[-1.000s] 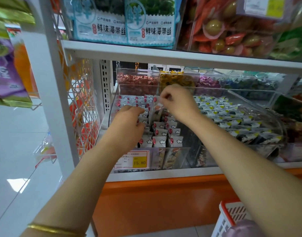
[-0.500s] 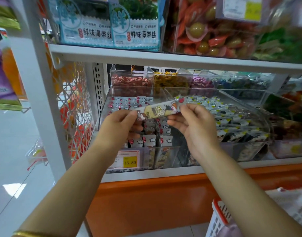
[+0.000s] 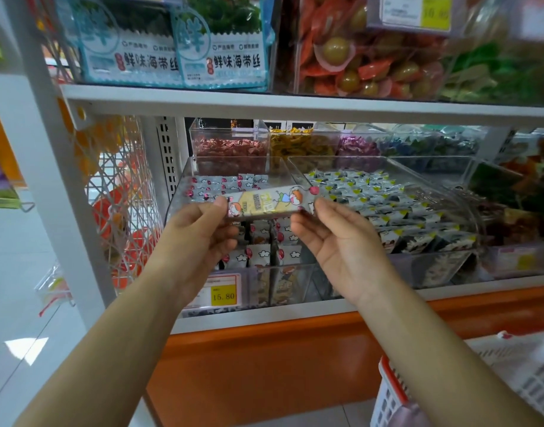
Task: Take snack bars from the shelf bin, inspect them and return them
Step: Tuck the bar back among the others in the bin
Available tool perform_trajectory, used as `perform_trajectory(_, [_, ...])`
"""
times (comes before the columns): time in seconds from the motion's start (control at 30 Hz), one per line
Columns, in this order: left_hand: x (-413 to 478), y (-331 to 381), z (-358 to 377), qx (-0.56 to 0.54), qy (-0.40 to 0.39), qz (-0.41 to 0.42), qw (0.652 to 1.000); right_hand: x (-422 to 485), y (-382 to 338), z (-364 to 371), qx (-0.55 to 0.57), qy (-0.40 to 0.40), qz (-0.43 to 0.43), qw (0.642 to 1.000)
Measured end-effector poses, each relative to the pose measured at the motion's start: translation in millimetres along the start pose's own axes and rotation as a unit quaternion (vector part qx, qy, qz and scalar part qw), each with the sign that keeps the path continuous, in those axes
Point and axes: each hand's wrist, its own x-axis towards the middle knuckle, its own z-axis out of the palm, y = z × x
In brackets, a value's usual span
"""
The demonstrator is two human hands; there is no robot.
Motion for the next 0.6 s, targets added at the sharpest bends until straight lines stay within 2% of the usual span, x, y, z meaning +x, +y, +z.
perform_trajectory(0.13, [-2.4,1.7,1.8,-0.070,-0.066,-0.003,0.995,2.9,-1.8,-1.9,0.042,0.041,0.006,0.998])
perform_trajectory(0.3, [-2.0,1.1,1.9,-0.045,-0.097,0.026,0.994,6.4,-2.7,-8.2,0.019,0.071,-0.025,0.997])
perform_trajectory(0.4, [-3.5,0.5,0.6,0.066,-0.082,0.071,0.992,8.6,-1.6,-10.4,-0.029,0.080,-0.045,0.995])
perform_trajectory(0.5, [-8.7,-0.3,1.9,0.229,-0.060,0.148,0.960,9.9,-3.0,-13.4,-0.091,0.078,-0.065,0.991])
perform_trajectory(0.6, [-12.4,-1.1,5.7,0.270,-0.047,0.182,0.944,9.1,-5.3,-15.9,-0.154,0.082,-0.097,0.980])
